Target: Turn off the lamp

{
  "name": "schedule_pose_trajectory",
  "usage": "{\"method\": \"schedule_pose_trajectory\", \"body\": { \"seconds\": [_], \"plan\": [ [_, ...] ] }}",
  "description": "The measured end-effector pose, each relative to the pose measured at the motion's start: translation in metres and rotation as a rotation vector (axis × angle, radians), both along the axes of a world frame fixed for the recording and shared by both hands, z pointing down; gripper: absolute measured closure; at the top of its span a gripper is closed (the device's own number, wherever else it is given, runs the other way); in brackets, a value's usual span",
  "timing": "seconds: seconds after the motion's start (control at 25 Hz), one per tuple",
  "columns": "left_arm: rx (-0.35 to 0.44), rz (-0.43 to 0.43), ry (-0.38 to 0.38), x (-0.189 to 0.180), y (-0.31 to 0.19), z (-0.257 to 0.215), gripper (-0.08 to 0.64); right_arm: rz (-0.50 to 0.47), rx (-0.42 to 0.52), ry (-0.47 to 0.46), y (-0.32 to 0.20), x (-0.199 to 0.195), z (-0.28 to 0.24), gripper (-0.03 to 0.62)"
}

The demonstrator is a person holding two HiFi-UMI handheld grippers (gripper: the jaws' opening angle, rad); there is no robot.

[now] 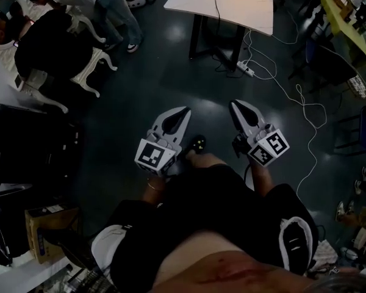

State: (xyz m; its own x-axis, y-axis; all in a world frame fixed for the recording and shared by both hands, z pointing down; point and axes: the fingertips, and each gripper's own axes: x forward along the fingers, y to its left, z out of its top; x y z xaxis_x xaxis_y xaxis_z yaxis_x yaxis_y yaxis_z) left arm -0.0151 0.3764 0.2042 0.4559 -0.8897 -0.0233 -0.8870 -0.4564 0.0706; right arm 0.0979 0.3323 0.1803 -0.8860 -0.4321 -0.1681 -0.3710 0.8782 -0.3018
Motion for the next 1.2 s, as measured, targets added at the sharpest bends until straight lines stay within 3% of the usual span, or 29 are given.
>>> {"method": "schedule_pose_trajectory", "body": {
  "seconds": [0.92, 1.2],
  "plan": [
    [0.032, 0.034, -0.042, -0.057, -0.127, -0.019, 0.552, 0.032, 0.004, -0.027, -0.124, -0.054, -0.004, 0.594],
    [0.005, 0.053, -0.038, -0.065, -0.148, -0.02, 0.552, 0.044, -0.009, -0.033, -0.151, -0.064, -0.002, 0.594]
  ]
}}
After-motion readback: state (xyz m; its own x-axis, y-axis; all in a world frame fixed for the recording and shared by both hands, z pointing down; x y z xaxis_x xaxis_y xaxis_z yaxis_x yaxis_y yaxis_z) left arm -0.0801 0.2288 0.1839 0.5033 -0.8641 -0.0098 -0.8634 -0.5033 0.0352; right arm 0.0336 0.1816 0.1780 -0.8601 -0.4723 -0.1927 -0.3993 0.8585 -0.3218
